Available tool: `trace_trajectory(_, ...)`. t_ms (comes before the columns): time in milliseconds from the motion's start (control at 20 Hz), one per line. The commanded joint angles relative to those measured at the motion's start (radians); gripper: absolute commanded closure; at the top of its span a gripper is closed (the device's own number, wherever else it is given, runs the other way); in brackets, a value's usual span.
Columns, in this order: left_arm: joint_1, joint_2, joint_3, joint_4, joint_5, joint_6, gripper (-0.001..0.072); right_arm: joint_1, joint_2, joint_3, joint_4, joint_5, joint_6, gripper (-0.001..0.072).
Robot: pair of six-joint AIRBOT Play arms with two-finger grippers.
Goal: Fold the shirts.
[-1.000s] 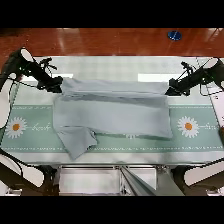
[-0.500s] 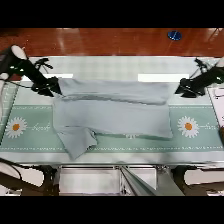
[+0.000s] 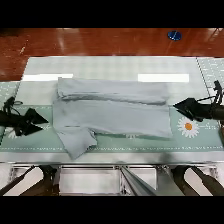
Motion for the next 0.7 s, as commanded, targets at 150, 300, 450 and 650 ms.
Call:
trace_trajectory(150, -0.006, 0.058, -0.200, -0.033, 0.103, 0.021, 0.0197, -0.009, 0.062, -0.086, 0.118, -0.014, -0.048, 0.0294)
trace_trajectory(300, -0.048, 0.043, -0.211, -0.034, 0.135, 0.017, 0.0197, -0.009, 0.062, -0.086, 0.227, -0.045, -0.044, 0.0294)
trace_trajectory(450, -0.133, 0.016, -0.219, -0.050, 0.177, 0.017, 0.0197, -0.009, 0.062, -0.085, 0.246, -0.071, -0.035, 0.0294)
trace_trajectory(650, -0.296, -0.022, -0.238, -0.111, 0.259, 0.006, 0.0199, -0.106, 0.062, -0.080, 0.216, -0.073, 0.032, 0.0295)
